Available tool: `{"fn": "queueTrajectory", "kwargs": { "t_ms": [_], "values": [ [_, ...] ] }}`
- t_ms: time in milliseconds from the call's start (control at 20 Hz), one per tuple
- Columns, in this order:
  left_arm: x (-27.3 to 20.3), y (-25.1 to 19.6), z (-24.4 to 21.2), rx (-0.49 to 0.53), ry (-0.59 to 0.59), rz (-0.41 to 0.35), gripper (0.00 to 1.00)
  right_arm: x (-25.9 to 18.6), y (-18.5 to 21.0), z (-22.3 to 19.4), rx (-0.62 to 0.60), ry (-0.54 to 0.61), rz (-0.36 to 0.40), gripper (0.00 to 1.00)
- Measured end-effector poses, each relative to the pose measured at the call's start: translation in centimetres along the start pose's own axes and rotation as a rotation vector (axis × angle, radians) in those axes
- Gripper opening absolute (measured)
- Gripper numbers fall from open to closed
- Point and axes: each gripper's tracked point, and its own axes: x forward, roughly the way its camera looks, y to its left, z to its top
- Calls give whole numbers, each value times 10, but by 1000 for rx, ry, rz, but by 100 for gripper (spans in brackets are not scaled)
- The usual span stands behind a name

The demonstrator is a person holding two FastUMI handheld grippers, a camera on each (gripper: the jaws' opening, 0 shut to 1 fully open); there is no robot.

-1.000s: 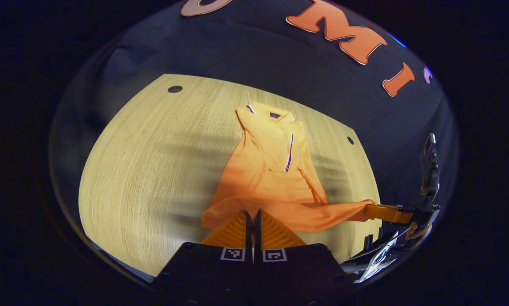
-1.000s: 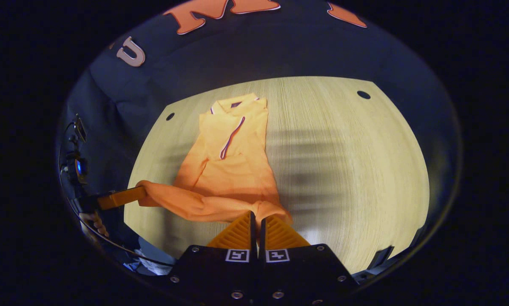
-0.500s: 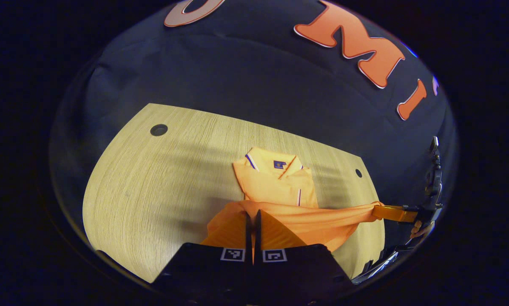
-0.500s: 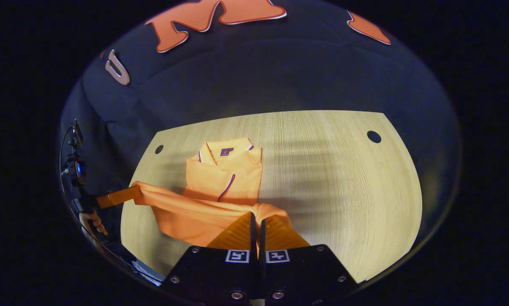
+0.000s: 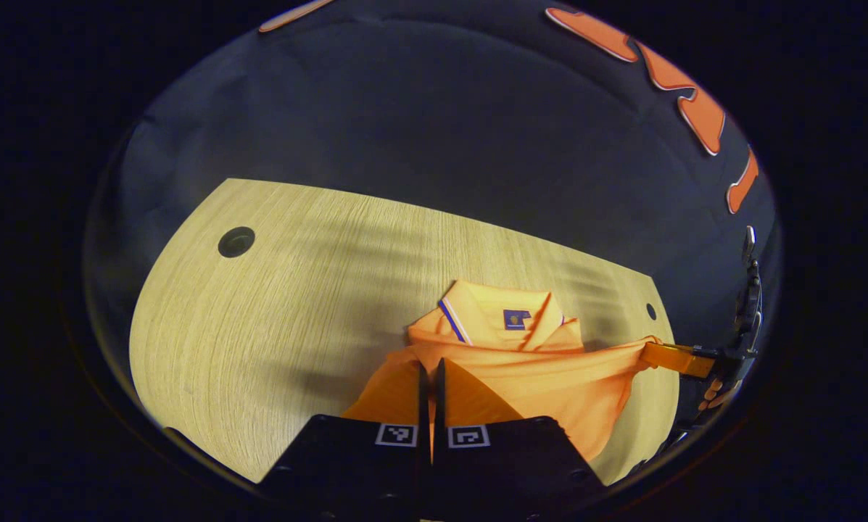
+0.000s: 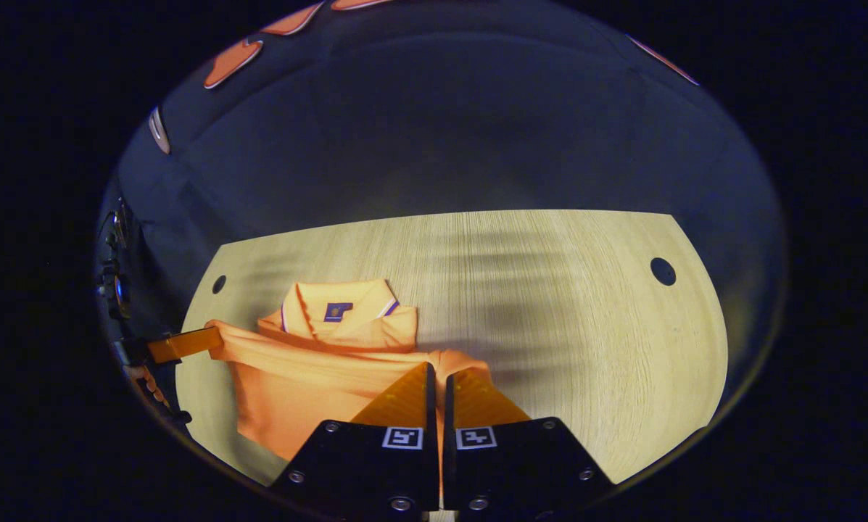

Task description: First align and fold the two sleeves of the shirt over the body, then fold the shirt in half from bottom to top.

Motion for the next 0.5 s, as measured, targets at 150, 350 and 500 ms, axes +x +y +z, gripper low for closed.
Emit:
{"fn": "queueTrajectory", "kwargs": {
  "t_ms": [150, 350, 500],
  "values": [
    [22, 11, -2, 38, 13, 37, 6, 24, -7, -1, -3, 4, -19, 13],
    [31, 20, 9, 58, -5, 61, 77, 24, -11, 6, 22, -24, -20, 60],
    [16, 37, 27, 83, -85, 142, 99, 16, -11, 25, 62, -85, -17, 99]
  ]
}}
